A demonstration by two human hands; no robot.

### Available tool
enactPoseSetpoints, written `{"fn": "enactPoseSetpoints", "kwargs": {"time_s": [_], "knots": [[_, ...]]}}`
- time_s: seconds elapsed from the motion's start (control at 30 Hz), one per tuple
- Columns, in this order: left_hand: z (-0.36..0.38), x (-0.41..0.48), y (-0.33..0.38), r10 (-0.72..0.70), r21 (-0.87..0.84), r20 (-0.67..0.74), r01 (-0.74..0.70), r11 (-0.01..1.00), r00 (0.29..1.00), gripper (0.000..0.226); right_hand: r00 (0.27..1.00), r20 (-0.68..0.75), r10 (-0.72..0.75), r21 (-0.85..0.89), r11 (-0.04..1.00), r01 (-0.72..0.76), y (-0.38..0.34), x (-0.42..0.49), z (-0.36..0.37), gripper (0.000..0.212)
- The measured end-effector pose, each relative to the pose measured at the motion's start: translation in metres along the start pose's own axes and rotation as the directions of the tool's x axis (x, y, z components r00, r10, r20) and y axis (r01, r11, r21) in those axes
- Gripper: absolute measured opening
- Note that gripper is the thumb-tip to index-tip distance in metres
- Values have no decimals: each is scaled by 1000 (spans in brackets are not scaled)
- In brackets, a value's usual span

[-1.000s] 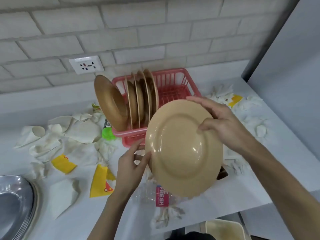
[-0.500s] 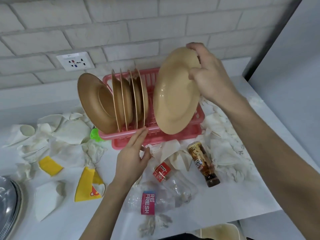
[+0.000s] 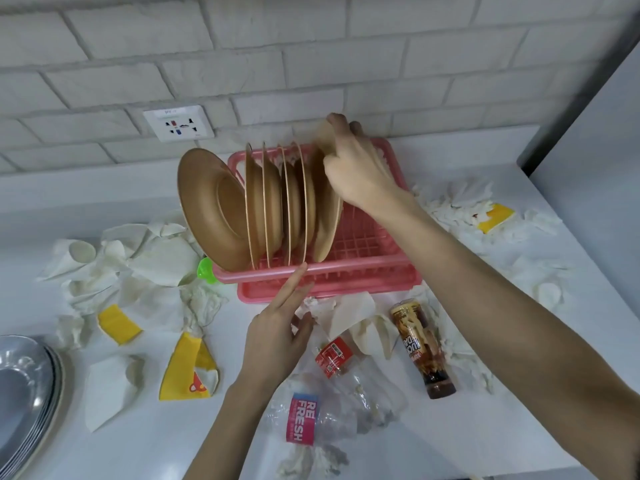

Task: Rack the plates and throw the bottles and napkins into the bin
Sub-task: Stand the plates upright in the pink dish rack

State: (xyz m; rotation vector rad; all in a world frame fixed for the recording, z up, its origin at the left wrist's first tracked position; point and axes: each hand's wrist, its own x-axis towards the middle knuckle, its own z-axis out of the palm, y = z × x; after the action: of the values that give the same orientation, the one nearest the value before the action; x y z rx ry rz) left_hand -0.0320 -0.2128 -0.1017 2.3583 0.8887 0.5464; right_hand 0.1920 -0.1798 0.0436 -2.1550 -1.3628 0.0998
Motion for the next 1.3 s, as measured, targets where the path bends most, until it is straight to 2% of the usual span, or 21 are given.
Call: {"fn": "enactPoseSetpoints", "kwargs": {"time_s": [0.1,0.33,0.4,0.47,0.57,0.9,1.3], "knots": [[-1,1,-1,-7,-17,2,7,1000,1000,44,999,39,-11,45,999,9,-2,5,16,54],[4,0,-1,-10,-53,-35,8,999,999,35,996,88,-3,-39,999,6,-2,12,37,52],[4,0,-2,-11,-59,-39,9,998,999,34,996,72,-47,-103,993,55,0,11,40,48],[4,-1,-2,-11,-66,-38,8,998,999,34,985,74,-157,-244,955,170,2,10,43,41],[4,-1,-1,-6,-68,-29,4,998,1000,35,960,109,-259,-364,888,281,7,9,45,44],[-1,-1,0,19,-43,0,-19,999,1000,34,968,105,-227,-354,901,250,0,12,46,55],[0,-2,2,13,-67,-30,-15,998,999,31,966,82,-243,-300,919,257,3,10,47,47]]}}
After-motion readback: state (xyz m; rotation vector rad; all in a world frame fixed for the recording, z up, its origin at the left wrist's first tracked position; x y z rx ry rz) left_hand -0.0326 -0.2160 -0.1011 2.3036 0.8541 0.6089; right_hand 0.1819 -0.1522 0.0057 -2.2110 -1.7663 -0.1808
